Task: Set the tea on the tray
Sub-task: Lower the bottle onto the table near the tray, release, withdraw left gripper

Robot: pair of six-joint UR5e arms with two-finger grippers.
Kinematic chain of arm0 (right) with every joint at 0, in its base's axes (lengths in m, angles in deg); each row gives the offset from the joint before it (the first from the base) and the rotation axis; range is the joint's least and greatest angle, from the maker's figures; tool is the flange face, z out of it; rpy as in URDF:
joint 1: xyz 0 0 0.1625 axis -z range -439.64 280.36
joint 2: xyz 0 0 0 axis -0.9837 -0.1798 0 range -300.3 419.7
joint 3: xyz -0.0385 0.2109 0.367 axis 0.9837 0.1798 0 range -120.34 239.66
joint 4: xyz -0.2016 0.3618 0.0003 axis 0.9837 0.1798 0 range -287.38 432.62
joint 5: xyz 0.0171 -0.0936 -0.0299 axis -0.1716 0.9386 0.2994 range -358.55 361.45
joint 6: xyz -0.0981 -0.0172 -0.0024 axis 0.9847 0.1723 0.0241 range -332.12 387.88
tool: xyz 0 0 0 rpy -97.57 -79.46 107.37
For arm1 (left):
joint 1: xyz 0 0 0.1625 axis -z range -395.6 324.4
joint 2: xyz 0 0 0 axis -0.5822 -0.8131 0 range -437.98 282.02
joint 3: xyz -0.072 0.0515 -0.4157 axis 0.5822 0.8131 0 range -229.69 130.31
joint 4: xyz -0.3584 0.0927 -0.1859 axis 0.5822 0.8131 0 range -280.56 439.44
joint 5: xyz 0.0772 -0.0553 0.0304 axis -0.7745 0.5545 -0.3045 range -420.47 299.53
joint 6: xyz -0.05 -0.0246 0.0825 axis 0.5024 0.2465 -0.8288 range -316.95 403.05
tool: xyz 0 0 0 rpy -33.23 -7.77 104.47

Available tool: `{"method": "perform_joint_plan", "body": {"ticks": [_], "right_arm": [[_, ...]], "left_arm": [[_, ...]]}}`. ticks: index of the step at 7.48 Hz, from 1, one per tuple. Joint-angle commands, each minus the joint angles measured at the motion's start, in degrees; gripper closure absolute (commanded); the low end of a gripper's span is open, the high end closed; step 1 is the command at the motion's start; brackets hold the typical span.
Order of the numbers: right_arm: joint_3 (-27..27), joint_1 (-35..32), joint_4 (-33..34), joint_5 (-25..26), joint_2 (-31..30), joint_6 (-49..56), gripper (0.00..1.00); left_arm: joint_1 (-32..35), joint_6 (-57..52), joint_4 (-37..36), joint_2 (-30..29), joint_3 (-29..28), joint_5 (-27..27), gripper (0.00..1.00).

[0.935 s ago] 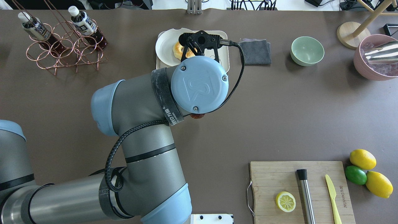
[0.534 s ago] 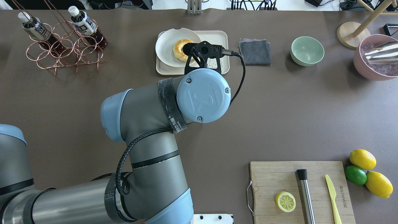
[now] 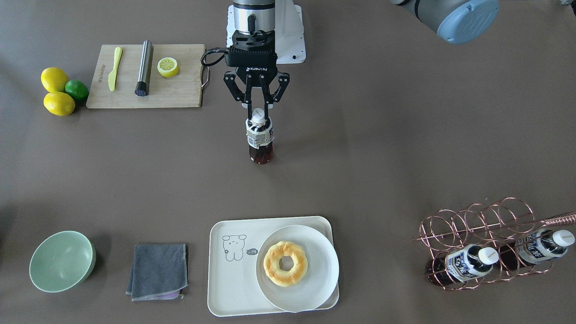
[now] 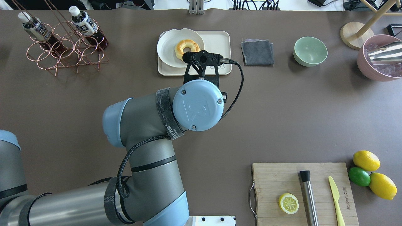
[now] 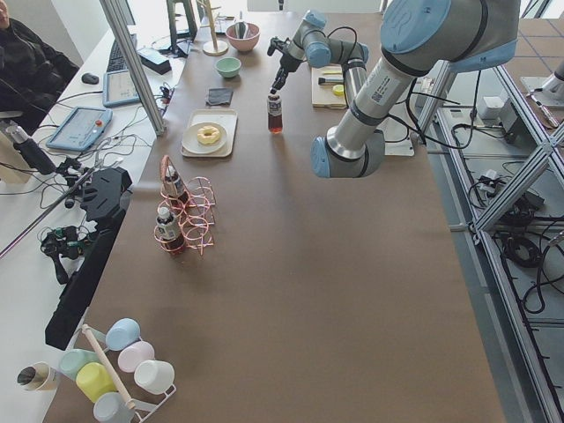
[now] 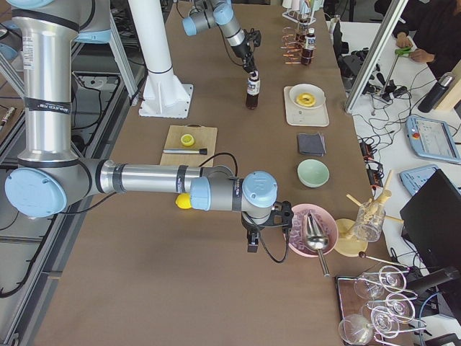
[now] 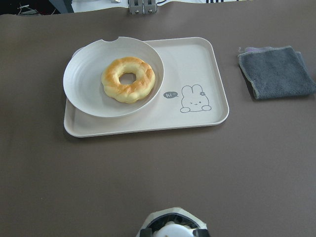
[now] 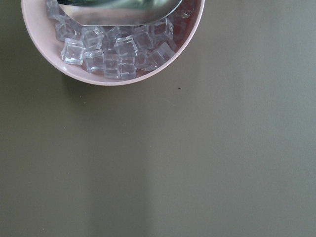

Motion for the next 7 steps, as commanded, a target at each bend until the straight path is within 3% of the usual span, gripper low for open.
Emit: {"method": "perform_joint_plan", "body": {"ticks": [1,5,7], "right_arm": [[-0.04,0.0,0.01,-0.1,-0.19,-0.04,0.0],[-0.65,0.0,0.01,0.07,0.51,-0.21,0.0],[-0.83,0.0,0.01,0.25,0.95,0.05,0.0]], "left_arm": [[-0.03,0.06,0.57,1.31,0.17,-0.23,0.04],[0.14,-0.12,0.48,1.05,2.61,-0.59,0.03],[5.04,-1.51,-0.22,1.31,6.05,7.28,0.03]]}}
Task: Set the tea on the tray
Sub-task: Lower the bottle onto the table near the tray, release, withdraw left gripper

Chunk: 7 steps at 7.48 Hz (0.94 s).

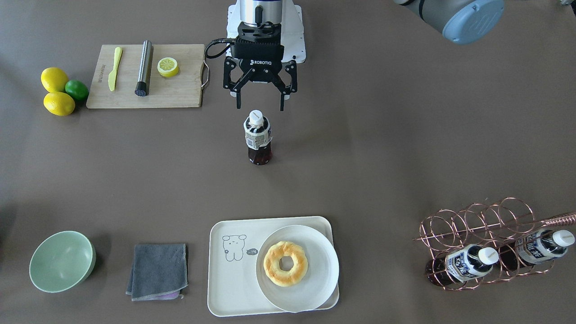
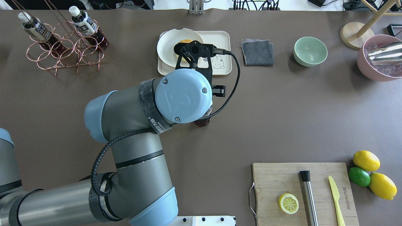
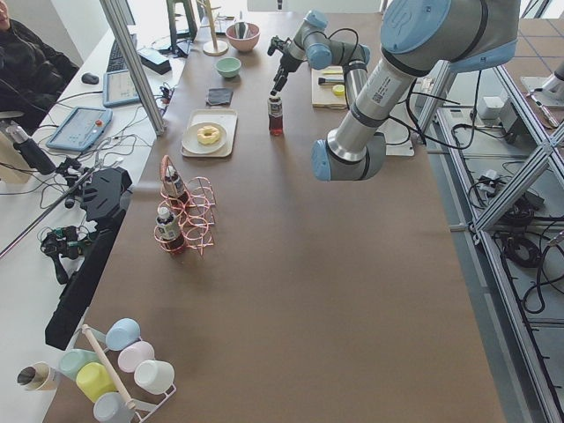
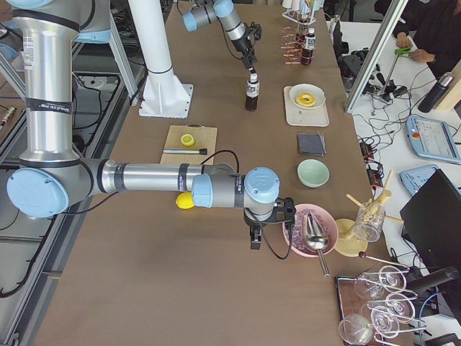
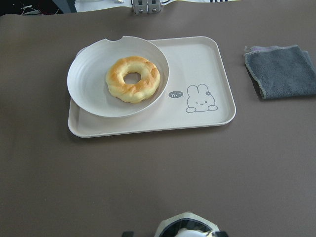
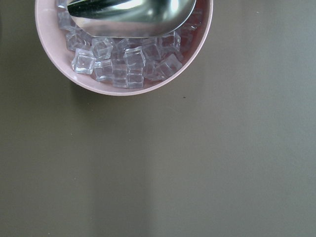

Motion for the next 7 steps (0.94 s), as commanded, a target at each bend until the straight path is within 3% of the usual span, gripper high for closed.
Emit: {"method": "perform_joint_plan", "body": {"ticks": [1,3,6,7], "right_arm": [[-2.1,0.0,0.09,0.23,0.27,-0.42,0.0],[-4.05,-0.09,1.74,-0.21,3.06,-0.6,0.0],[-7.73,1.48,19.54,0.05,16.92,-2.08,0.0],[-8.27,4.28,20.82,-0.12,21.06,-8.1,0.0]], "left_arm": [[7.35,-7.93,-1.18,0.69,3.25,8.03,0.03],[16.39,-16.9,-0.83,9.79,9.3,16.36,0.03],[29.06,-21.35,-0.74,18.41,13.88,28.57,0.03],[31.1,-21.79,-0.83,22.53,16.76,31.23,0.03]]}}
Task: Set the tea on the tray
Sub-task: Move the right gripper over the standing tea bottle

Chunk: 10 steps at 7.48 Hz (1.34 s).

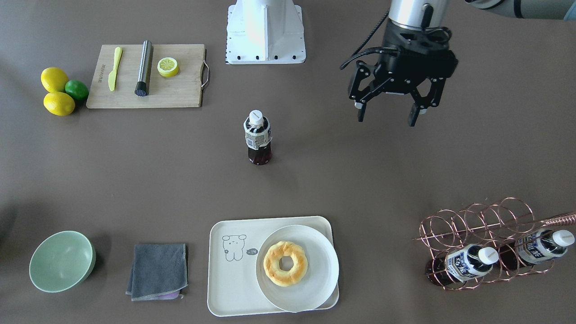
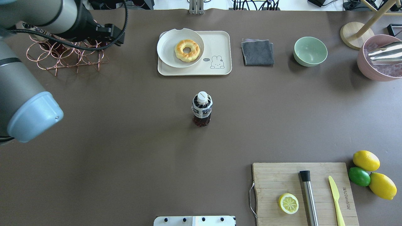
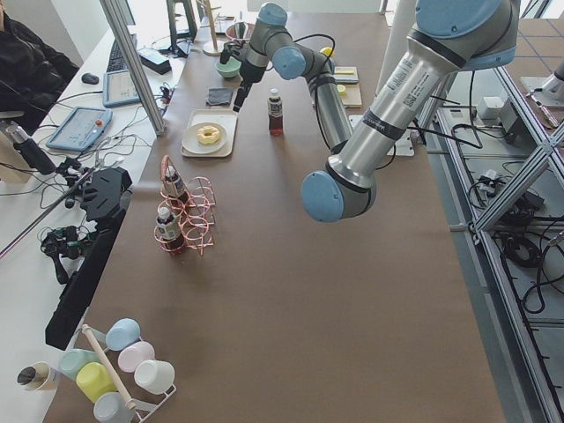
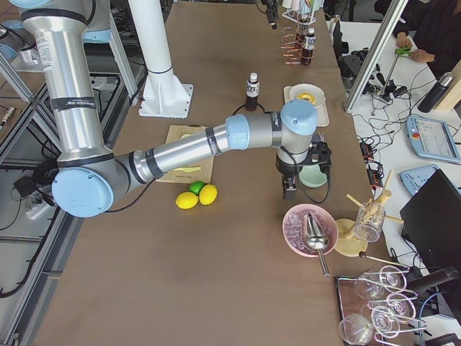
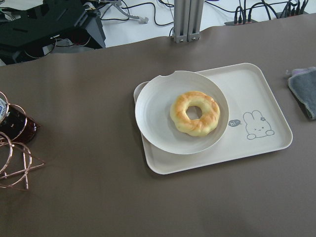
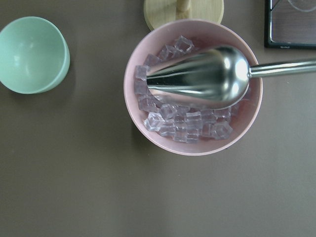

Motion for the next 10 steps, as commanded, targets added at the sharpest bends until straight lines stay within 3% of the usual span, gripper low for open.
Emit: {"method": "perform_joint_plan", "body": {"ticks": [1,3,5,6,8,10], "right_arm": [[-3.35,7.78,5.69,0.18,10.04,-13.6,0.0],[-5.12,15.69,5.43,0.44,16.44,-27.74,0.0],[-9.06,22.12,5.25,3.07,19.02,-37.72,0.0],[-11.17,24.24,5.25,3.52,19.11,-41.33,0.0],[-15.03,30.2,5.25,7.1,20.25,-48.97,0.0],[-15.93,33.39,5.08,9.41,20.52,-51.64,0.0]], "left_arm": [[8.17,-2.08,0.04,12.18,6.41,7.64,0.03],[13.62,-6.48,4.39,23.26,7.22,11.43,0.03],[18.46,-6.39,16.58,34.95,6.62,14.22,0.03],[20.65,-6.22,24.39,39.53,3.31,15.9,0.03],[28.82,-6.31,31.66,40.73,-4.6,16.44,0.03],[35.33,-14.86,39.56,43.96,-7.95,23.01,0.03]]}}
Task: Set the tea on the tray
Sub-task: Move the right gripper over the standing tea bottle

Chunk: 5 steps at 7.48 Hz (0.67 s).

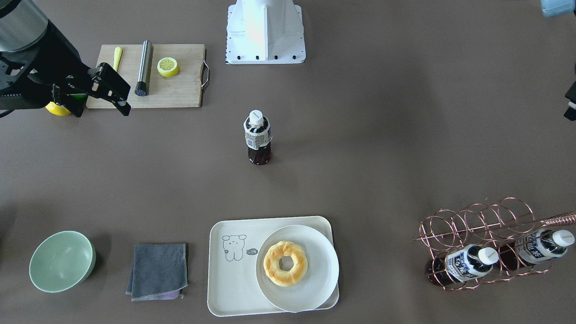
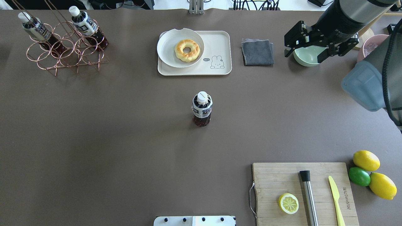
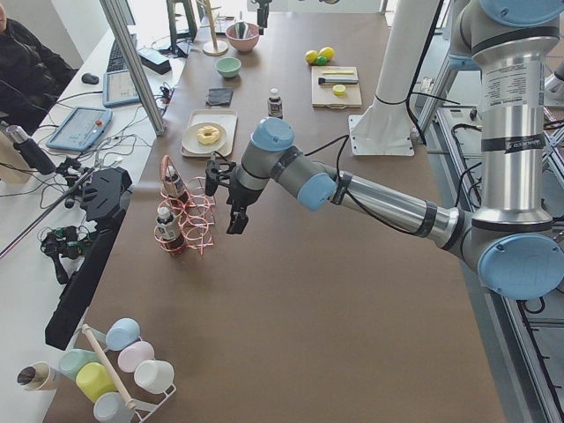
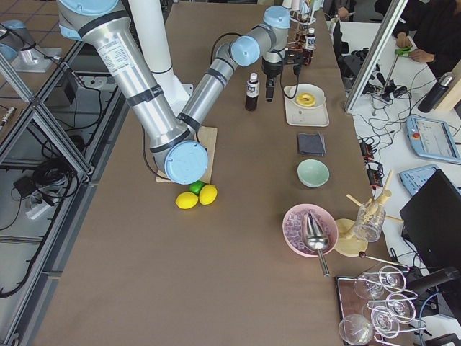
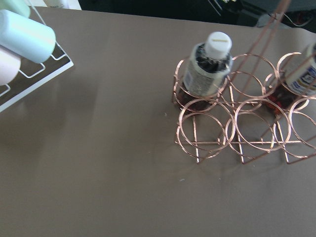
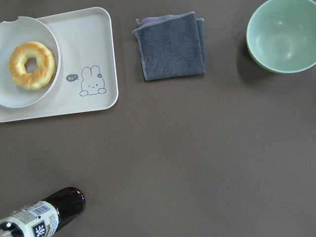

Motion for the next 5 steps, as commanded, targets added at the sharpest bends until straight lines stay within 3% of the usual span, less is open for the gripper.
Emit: {"method": "perform_joint_plan", "body": {"ticks": [1,5], "right_arm": [[-1.04,3.58,-0.13,2.4,1.06,-2.45,0.0],[-0.25,8.06,0.22,5.39,3.96,-3.32,0.0]], "left_arm": [[6.37,-10.21,6.8,2.44,-6.0,4.52,0.03],[6.29,-10.59,6.11,3.92,-11.64,4.61,0.03]]}}
